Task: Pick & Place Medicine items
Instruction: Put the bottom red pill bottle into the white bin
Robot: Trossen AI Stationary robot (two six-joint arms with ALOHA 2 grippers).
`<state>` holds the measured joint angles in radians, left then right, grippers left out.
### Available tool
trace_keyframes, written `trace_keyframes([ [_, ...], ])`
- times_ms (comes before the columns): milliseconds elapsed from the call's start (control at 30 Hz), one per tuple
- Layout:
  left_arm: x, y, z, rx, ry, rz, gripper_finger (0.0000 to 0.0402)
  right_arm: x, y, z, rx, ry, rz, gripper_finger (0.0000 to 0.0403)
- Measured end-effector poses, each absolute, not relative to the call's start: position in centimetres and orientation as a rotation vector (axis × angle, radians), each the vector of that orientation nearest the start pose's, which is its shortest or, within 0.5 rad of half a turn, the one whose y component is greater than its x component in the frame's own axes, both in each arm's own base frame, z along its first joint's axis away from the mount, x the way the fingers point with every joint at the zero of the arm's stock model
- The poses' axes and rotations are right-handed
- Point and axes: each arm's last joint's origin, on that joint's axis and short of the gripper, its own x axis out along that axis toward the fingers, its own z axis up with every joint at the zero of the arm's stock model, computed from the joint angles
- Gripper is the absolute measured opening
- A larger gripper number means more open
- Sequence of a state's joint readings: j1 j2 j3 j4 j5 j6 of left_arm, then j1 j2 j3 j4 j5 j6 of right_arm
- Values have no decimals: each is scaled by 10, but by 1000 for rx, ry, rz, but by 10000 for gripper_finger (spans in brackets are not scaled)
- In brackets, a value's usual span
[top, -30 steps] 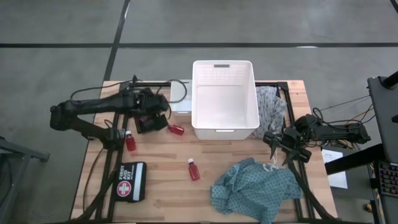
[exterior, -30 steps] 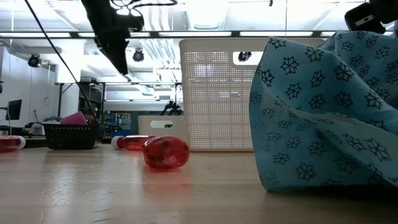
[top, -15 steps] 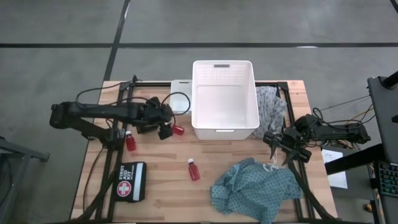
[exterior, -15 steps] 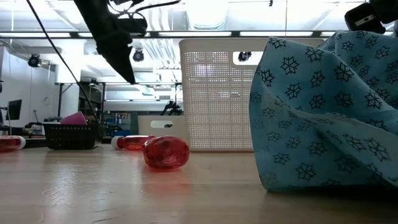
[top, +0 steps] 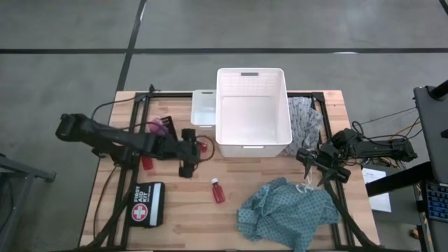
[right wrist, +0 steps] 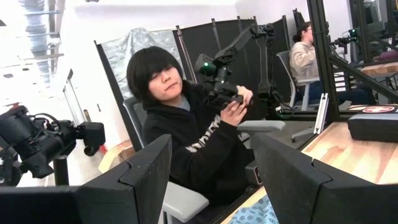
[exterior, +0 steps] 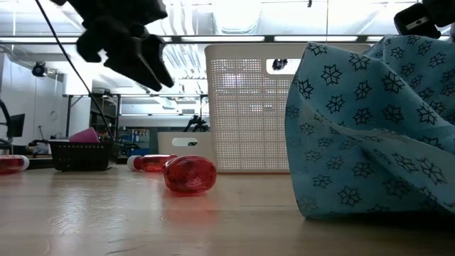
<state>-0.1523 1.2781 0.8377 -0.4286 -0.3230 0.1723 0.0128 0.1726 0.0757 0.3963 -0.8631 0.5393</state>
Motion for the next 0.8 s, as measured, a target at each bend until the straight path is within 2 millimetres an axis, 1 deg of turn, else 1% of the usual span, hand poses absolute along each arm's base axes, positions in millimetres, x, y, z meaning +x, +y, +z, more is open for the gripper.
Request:
trace_keyframes([
  [133, 252, -35, 221, 411, 777, -1, 305, 92, 23, 210, 374, -40, 918, 224],
  [333, 255, -41, 211, 418, 627, -141, 305, 92, 23, 210, 374, -40, 918, 224],
  [467, 254, -48, 212, 447, 603, -194, 305, 92, 23, 210, 374, -40, 918, 224],
  [600, 254, -61, 217, 490, 570, -245, 305, 92, 23, 210, 374, -40, 918, 224],
  [800, 251, -73, 219, 566, 547, -252, 305, 92, 23, 210, 374, -40, 918, 224],
])
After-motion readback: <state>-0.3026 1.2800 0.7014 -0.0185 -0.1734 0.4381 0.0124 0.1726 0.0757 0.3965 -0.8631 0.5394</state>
